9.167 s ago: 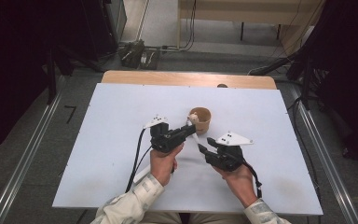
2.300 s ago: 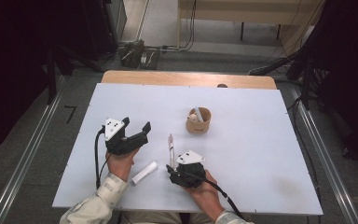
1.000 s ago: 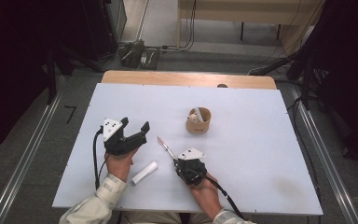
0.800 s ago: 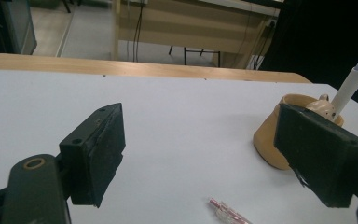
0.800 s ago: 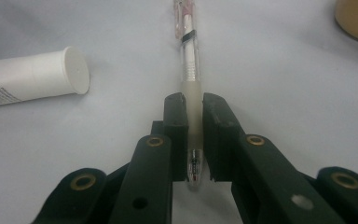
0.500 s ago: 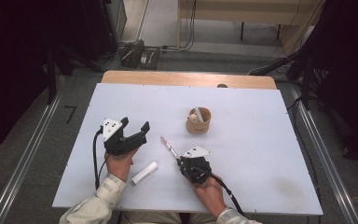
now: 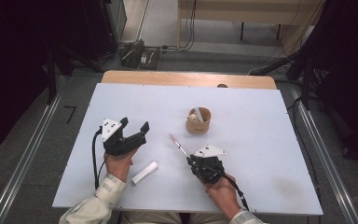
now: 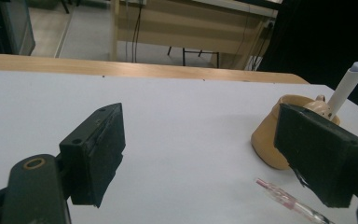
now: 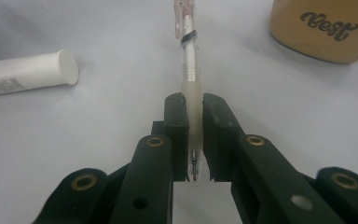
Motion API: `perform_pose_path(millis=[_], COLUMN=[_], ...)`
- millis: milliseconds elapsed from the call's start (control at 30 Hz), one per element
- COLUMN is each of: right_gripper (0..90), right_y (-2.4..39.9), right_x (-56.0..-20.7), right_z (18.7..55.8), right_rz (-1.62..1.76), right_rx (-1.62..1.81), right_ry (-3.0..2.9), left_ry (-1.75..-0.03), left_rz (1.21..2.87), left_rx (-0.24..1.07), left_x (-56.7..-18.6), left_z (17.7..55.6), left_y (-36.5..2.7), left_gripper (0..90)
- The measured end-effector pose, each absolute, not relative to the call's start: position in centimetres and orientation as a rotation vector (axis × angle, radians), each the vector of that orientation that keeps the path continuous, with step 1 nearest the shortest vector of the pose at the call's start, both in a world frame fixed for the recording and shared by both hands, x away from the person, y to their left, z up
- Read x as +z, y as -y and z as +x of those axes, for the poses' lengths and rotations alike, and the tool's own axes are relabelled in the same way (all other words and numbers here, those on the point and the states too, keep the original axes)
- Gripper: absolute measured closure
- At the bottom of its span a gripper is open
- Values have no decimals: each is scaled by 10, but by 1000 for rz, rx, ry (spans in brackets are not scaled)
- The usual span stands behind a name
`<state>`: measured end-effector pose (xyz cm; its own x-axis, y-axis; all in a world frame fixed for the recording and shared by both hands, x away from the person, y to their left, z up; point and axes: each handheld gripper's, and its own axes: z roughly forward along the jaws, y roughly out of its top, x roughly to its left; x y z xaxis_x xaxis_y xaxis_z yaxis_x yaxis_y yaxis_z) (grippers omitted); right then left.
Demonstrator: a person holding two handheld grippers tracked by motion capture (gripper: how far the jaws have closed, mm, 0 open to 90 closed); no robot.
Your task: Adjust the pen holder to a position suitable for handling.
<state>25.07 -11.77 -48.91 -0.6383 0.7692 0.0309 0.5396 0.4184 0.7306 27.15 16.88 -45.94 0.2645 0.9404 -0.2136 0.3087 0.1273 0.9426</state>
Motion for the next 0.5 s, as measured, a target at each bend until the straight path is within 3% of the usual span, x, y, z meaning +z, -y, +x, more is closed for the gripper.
perform_pose_path(millis=[500], right_gripper=[785], right_y=[165], right_x=[-469], right_z=[241], right_rz=[1174], right_rx=[1048], right_ry=[-2330], left_ry=[-1253], left_rz=[1420], left_rx=[700], left_x=[-459], left_z=[271], left_y=[-167], left_gripper=[175])
